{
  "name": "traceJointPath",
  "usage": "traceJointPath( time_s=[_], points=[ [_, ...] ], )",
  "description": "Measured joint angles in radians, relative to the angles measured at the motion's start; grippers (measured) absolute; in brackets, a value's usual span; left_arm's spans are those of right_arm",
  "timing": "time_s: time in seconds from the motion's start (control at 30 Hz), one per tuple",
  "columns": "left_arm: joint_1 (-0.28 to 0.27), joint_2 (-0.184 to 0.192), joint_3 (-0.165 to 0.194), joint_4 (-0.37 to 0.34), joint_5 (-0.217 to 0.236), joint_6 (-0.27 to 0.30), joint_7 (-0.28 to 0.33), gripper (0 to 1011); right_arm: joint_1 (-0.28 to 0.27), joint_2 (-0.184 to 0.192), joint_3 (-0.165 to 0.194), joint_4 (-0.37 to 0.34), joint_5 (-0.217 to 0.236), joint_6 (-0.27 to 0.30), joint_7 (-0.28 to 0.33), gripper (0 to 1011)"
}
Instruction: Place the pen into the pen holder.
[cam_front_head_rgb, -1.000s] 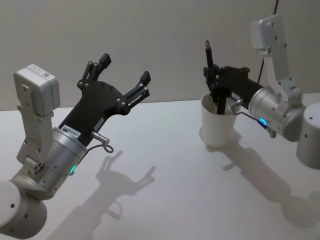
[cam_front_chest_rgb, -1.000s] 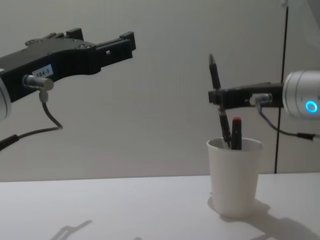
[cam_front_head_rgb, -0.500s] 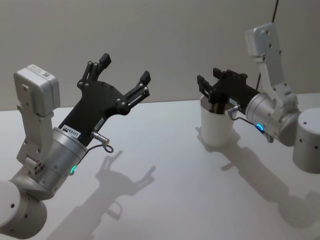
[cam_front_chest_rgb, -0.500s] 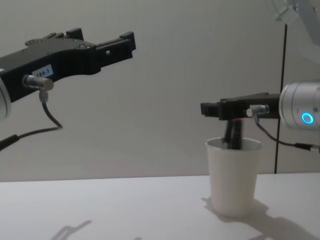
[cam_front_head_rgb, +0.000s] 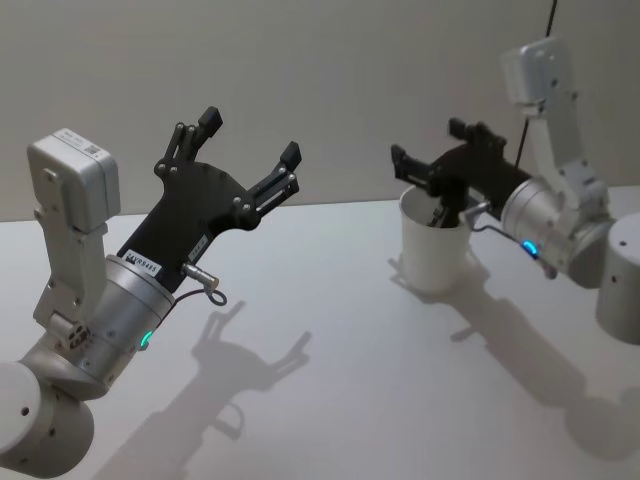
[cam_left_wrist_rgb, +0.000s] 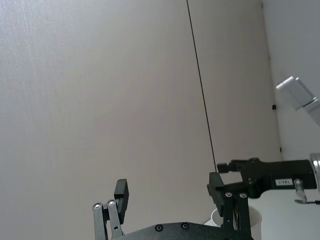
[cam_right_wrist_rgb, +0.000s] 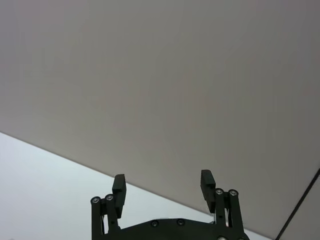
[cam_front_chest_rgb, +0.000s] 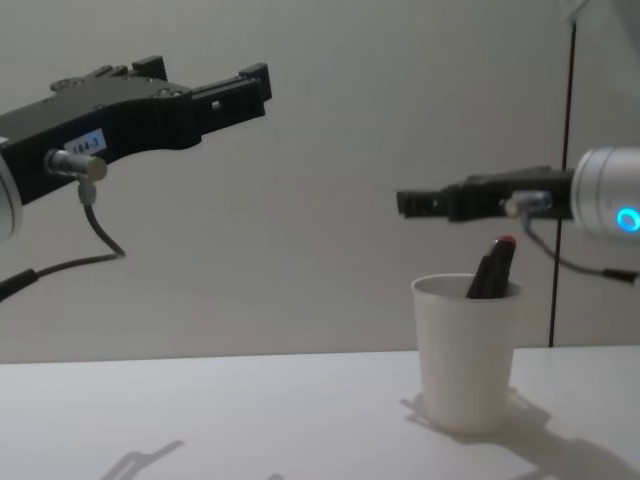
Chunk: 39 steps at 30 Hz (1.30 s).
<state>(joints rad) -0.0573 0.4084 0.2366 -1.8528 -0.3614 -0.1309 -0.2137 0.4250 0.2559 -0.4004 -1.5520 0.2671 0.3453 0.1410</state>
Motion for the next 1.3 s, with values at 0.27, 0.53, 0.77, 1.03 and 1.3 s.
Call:
traceJointPath(
  time_s=[0.27, 0.53, 0.77, 1.03, 1.3],
  points=[
    [0.000, 0.000, 0.000, 0.000, 0.000, 0.000, 0.000, 1001, -0.033, 0.047, 0.037, -0.106, 0.018, -0.021, -0.063, 1001],
    [0.000, 0.000, 0.000, 0.000, 0.000, 0.000, 0.000, 1001, -0.073, 0.105, 0.085, -0.218, 0.044, -0.044, -0.153, 1001],
    [-0.001, 0.000, 0.001, 0.000, 0.000, 0.000, 0.000, 1001, -0.111, 0.165, 0.144, -0.322, 0.071, -0.068, -0.242, 1001],
    [-0.035, -0.005, 0.042, 0.043, 0.030, 0.026, 0.037, 1001, -0.146, 0.224, 0.213, -0.414, 0.103, -0.092, -0.333, 1001],
    [-0.098, -0.014, 0.119, 0.124, 0.087, 0.079, 0.110, 1001, -0.163, 0.216, 0.210, -0.403, 0.100, -0.103, -0.319, 1001]
  ],
)
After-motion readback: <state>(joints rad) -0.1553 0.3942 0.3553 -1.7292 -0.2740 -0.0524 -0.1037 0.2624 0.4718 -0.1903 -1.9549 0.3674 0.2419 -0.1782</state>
